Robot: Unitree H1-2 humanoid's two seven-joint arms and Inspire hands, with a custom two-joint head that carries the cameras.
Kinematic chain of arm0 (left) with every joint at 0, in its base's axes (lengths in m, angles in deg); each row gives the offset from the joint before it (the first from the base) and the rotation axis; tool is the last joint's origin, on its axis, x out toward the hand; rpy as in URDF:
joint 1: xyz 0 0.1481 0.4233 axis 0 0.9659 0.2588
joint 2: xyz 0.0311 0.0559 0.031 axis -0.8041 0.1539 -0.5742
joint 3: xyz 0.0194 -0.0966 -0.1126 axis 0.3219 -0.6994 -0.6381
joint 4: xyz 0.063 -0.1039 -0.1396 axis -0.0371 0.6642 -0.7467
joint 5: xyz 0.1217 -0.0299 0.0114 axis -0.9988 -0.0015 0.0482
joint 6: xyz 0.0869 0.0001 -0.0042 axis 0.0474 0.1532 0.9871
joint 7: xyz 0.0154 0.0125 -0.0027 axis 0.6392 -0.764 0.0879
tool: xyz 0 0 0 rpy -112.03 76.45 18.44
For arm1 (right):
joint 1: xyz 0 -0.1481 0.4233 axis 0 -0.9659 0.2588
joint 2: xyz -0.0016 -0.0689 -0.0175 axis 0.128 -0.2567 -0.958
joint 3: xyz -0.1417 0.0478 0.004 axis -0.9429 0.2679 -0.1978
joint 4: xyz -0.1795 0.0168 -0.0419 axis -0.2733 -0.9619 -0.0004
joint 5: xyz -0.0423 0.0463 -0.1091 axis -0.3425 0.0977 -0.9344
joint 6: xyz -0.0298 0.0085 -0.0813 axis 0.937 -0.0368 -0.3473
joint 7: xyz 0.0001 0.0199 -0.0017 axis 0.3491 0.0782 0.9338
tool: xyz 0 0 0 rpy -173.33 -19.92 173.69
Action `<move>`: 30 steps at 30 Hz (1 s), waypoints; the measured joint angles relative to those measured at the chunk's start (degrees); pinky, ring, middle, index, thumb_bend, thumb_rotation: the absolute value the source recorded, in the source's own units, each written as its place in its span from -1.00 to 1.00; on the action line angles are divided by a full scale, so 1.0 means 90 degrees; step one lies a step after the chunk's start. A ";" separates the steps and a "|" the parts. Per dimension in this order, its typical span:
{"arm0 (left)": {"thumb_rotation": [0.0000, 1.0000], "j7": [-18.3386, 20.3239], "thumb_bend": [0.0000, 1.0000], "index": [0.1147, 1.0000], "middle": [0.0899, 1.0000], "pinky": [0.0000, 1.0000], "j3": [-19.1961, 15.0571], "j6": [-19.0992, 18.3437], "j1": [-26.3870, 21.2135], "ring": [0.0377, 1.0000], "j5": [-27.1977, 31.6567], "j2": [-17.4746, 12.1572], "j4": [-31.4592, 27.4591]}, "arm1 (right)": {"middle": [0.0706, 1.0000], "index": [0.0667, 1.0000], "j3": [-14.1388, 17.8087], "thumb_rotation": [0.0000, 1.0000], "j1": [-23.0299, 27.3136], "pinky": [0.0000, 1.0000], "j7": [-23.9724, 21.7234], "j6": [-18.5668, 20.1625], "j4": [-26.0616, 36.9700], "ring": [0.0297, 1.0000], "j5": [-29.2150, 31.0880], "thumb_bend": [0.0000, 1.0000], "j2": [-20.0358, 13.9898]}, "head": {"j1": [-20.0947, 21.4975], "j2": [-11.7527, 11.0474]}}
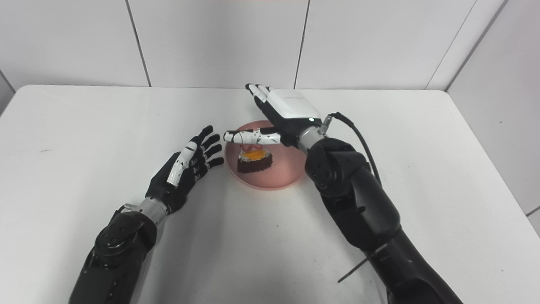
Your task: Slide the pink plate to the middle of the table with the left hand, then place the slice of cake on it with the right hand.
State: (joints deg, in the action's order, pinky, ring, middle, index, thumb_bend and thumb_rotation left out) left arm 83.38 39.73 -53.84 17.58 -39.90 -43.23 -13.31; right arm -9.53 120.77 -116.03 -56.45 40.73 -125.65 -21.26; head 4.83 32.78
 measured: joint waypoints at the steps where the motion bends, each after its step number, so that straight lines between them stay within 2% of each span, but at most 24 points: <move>1: 1.00 0.0005 -0.22 0.96 0.97 0.92 -0.0010 0.0012 0.0000 0.93 0.0004 0.0002 0.0008 | 1.00 1.00 0.0064 1.00 0.0000 0.85 0.0041 -0.0052 0.0039 1.00 0.0030 0.83 -0.0003 | 0.0000 -0.0010; 3: 1.00 0.0009 -0.21 0.95 0.95 0.90 -0.0021 0.0047 0.0003 0.92 0.0010 0.0004 0.0022 | 0.99 1.00 0.0284 1.00 -0.0022 0.76 0.0285 -0.0187 0.0075 0.95 0.0170 0.80 0.0007 | 0.0010 -0.0020; 6: 0.98 -0.0002 -0.19 0.92 0.92 0.86 -0.0029 0.0175 0.0028 0.89 -0.0031 0.0008 0.0042 | 1.00 1.00 0.0843 1.00 -0.0209 0.54 0.1162 -0.0556 0.0088 0.85 0.0575 0.74 0.0151 | 0.0020 -0.0078; 9: 0.96 -0.0147 -0.20 0.89 0.90 0.84 -0.0065 0.0620 0.0136 0.88 -0.0129 0.0049 0.0125 | 1.00 1.00 0.1455 1.00 -0.0688 0.62 0.2136 -0.1191 0.0003 0.90 0.1259 0.62 0.0501 | 0.0020 -0.0088; 10: 0.98 -0.0181 -0.19 0.90 0.92 0.85 -0.0068 0.0737 0.0174 0.90 -0.0182 0.0058 0.0149 | 1.00 1.00 0.1550 1.00 -0.0859 0.76 0.2346 -0.1389 -0.0095 0.96 0.1491 0.51 0.0574 | 0.0020 -0.0088; 13: 1.00 -0.0296 -0.18 0.93 0.94 0.86 -0.0032 0.1372 0.0302 0.92 -0.0402 0.0076 0.0265 | 1.00 1.00 0.2081 1.00 -0.1442 0.79 0.3089 -0.2354 -0.0970 0.97 0.2378 0.39 0.0925 | 0.0000 -0.0117; 14: 1.00 -0.0352 -0.20 0.94 0.95 0.85 -0.0008 0.1632 0.0372 0.92 -0.0535 0.0085 0.0300 | 1.00 1.00 0.2245 1.00 -0.1640 0.90 0.3323 -0.2565 -0.1269 0.99 0.2623 0.28 0.1034 | 0.0000 -0.0117; 15: 1.00 -0.0433 -0.20 0.94 0.95 0.85 0.0012 0.1768 0.0410 0.92 -0.0640 0.0104 0.0304 | 1.00 1.00 0.2375 1.00 -0.1901 0.92 0.3510 -0.2754 -0.1572 0.99 0.2892 0.26 0.1137 | 0.0000 -0.0117; 16: 1.00 -0.0447 -0.20 0.94 0.95 0.85 0.0020 0.1797 0.0410 0.92 -0.0735 0.0107 0.0308 | 1.00 1.00 0.2402 1.00 -0.2018 0.93 0.3579 -0.2866 -0.1687 1.00 0.2996 0.25 0.1176 | 0.0000 -0.0127; 17: 1.00 -0.0496 -0.19 0.95 0.96 0.89 0.0037 0.1852 0.0416 0.94 -0.0862 0.0107 0.0310 | 1.00 1.00 0.2434 1.00 -0.2121 0.97 0.3635 -0.3077 -0.1879 1.00 0.3196 0.11 0.1221 | 0.0000 -0.0137; 18: 1.00 -0.0593 -0.18 0.96 0.96 0.90 0.0051 0.1906 0.0439 0.95 -0.1028 0.0116 0.0310 | 1.00 1.00 0.2483 1.00 -0.2208 0.99 0.3724 -0.3312 -0.2029 1.00 0.3371 0.06 0.1286 | 0.0000 -0.0137; 21: 1.00 -0.0856 -0.14 0.99 1.00 0.98 0.0048 0.2037 0.0505 0.99 -0.1369 0.0195 0.0305 | 1.00 1.00 0.2589 1.00 -0.2343 1.00 0.3909 -0.3710 -0.2112 1.00 0.3769 -0.08 0.1453 | 0.0010 -0.0156; 24: 1.00 -0.1025 -0.12 1.00 1.00 1.00 0.0031 0.2061 0.0562 1.00 -0.1558 0.0248 0.0232 | 1.00 1.00 0.2577 1.00 -0.2395 1.00 0.3907 -0.3836 -0.2108 1.00 0.4040 -0.13 0.1521 | 0.0020 -0.0166; 30: 1.00 -0.1193 -0.16 1.00 1.00 1.00 0.0040 0.2114 0.0632 1.00 -0.1724 0.0258 0.0154 | 1.00 1.00 0.2458 1.00 -0.2623 1.00 0.3872 -0.3846 -0.1882 1.00 0.4149 -0.19 0.1521 | 0.0010 -0.0195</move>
State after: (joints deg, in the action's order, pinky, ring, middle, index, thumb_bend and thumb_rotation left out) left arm 72.64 40.09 -34.81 23.26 -55.42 -40.91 -11.92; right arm 12.60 97.16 -81.17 -91.06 23.79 -88.31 -7.57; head 4.92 31.03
